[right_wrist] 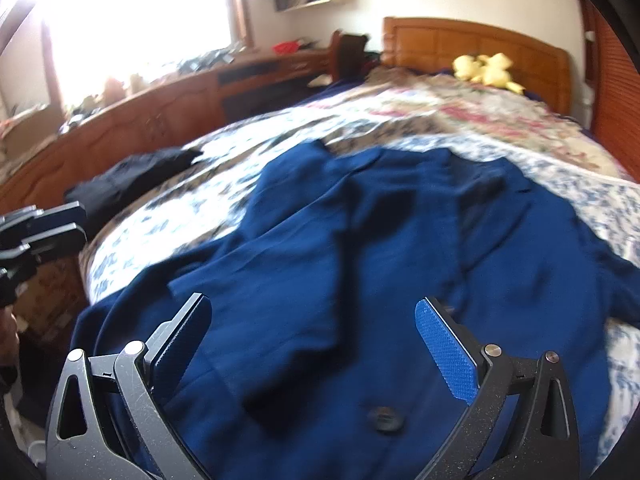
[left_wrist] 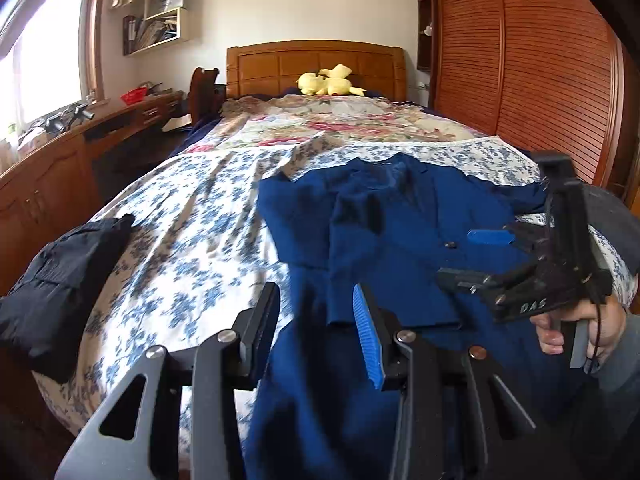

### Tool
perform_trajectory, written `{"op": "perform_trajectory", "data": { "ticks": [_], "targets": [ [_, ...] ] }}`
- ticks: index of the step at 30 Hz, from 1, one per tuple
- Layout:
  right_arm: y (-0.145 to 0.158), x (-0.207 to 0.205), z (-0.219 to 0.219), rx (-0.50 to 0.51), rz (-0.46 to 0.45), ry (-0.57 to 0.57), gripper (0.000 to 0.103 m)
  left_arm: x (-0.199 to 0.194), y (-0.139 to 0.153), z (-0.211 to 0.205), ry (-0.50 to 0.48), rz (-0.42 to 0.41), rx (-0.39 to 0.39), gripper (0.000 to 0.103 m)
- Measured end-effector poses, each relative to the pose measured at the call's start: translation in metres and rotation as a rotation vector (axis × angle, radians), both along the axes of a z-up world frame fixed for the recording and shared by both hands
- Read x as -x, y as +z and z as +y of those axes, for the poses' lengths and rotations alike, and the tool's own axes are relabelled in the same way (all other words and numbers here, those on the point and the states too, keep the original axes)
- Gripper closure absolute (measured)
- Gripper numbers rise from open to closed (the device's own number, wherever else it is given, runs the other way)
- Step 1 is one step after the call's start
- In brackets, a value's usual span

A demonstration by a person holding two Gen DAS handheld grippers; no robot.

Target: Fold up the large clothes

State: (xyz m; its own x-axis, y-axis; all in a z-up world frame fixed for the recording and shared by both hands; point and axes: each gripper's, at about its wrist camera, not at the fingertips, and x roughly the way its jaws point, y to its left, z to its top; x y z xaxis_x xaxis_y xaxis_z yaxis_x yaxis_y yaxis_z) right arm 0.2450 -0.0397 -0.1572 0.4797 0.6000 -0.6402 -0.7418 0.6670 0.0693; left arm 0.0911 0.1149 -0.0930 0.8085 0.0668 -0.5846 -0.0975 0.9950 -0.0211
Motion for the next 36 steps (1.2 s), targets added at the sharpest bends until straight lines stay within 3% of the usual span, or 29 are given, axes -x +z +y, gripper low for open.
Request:
{"op": "perform_trajectory", "data": {
  "ticks": [11,20,23,28,29,30,36],
  "targets": [
    [-0.044,0.022,0.051,0.105,0.068,0.162,0.008,0.016,-0.012,0.024,0.048,0.022,0.022,0.066],
    [-0.055,0.023,0.054,0.165,0.064,0.171,0.018,0.017,-0.007,0.022,0.053,0.014,-0.006,0.066],
    [-0.055,0.021,0.049,0.173,0.046,0.156,0.037,0.017,-0.005,0.020,0.052,0.012,-0.013,0.066],
    [-0.051,0.009,0.030,0.118,0.086,0.153,0.085,0.017,-0.002,0.016,0.053,0.003,-0.017,0.066],
    [-0.050,0.005,0.024,0.090,0.103,0.148,0.091,0.017,-0.001,0.015,0.051,0.002,-0.016,0.066],
    [-0.048,0.004,0.020,0.068,0.111,0.147,0.095,0.016,-0.001,0.014,0.049,0.003,-0.016,0.066],
    [-0.019,0.008,-0.007,-0.054,0.071,0.118,0.096,0.016,-0.001,0.009,0.035,0.002,-0.014,0.066]
  ]
}}
